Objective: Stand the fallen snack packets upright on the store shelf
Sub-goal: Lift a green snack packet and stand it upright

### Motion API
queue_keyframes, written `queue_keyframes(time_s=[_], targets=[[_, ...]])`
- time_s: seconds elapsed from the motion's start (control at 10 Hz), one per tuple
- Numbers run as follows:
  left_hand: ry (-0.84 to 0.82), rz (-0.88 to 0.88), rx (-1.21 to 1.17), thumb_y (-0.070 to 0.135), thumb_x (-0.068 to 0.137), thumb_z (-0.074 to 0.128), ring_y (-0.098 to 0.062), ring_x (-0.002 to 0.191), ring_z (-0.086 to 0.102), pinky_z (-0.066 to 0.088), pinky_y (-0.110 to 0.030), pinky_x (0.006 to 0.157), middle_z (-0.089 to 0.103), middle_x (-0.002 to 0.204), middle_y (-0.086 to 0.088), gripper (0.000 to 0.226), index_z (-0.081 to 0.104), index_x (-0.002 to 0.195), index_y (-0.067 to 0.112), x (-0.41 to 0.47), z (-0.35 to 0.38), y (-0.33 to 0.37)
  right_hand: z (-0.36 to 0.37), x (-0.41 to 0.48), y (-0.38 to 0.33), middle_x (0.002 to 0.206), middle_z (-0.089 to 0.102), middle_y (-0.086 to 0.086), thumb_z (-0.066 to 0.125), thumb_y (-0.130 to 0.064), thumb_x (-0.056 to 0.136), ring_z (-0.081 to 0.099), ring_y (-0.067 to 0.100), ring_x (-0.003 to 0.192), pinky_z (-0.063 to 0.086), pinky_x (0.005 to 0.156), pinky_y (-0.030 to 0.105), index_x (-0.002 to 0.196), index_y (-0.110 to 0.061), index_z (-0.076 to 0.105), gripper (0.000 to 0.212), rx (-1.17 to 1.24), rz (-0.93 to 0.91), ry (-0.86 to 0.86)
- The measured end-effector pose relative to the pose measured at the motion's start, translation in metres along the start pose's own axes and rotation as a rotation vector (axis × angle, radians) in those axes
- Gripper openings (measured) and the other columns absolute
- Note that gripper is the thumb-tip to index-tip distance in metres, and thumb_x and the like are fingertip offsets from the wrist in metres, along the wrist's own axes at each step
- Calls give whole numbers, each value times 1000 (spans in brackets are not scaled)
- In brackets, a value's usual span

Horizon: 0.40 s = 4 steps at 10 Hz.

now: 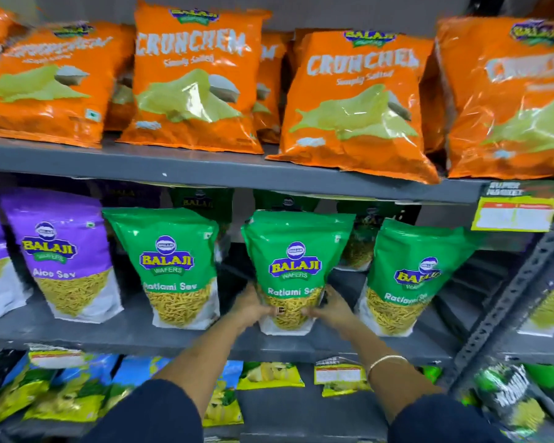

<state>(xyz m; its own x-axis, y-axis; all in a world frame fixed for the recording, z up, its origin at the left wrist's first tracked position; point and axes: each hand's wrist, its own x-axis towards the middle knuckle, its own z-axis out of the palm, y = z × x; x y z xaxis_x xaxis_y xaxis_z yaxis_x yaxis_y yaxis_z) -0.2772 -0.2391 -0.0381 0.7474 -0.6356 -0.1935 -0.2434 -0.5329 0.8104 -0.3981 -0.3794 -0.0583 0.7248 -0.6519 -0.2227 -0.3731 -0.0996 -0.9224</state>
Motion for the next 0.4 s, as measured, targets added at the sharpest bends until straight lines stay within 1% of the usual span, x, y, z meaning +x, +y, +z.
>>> queue_keyframes(time_s=[0.1, 0.2, 0.3, 0.4], targets=[[57, -34, -72, 12, 74, 75, -29, 129, 46, 45, -35, 96, 48, 141, -16, 74, 36, 136, 3, 6, -2, -5, 11, -1, -3, 112, 61, 10, 91, -43, 30, 56, 23, 107, 47, 70, 8, 119, -1, 46, 108, 59, -105, 13], [36, -59, -91, 12, 76, 74, -31, 129, 44, 47, -42, 99, 46, 142, -15, 75, 33, 138, 6, 7, -6, -10, 15, 2, -4, 125, 58, 17, 86, -19, 58, 54, 30, 117, 46, 84, 26, 124, 2, 44, 81, 6, -98, 43], [27, -80, -65, 12, 79, 70, -32, 128, 45, 44, -40, 98, 46, 142, -17, 75, 26, 139, 6, 3, -9, -6, 15, -5, -15, 139, 45, 20, 80, -14, 67, 42, 35, 131, 41, 104, 43, 134, 0, 31, 85, -77, -88, 32], [54, -26, -8, 14, 78, 72, -33, 133, 41, 40, -39, 102, 37, 148, -17, 90, 13, 145, 5, -10, -6, -6, 14, -19, -27, 149, 28, 18, 80, -29, 66, 26, 35, 139, 32, 111, 48, 144, -6, 17, 103, -184, -176, 160]])
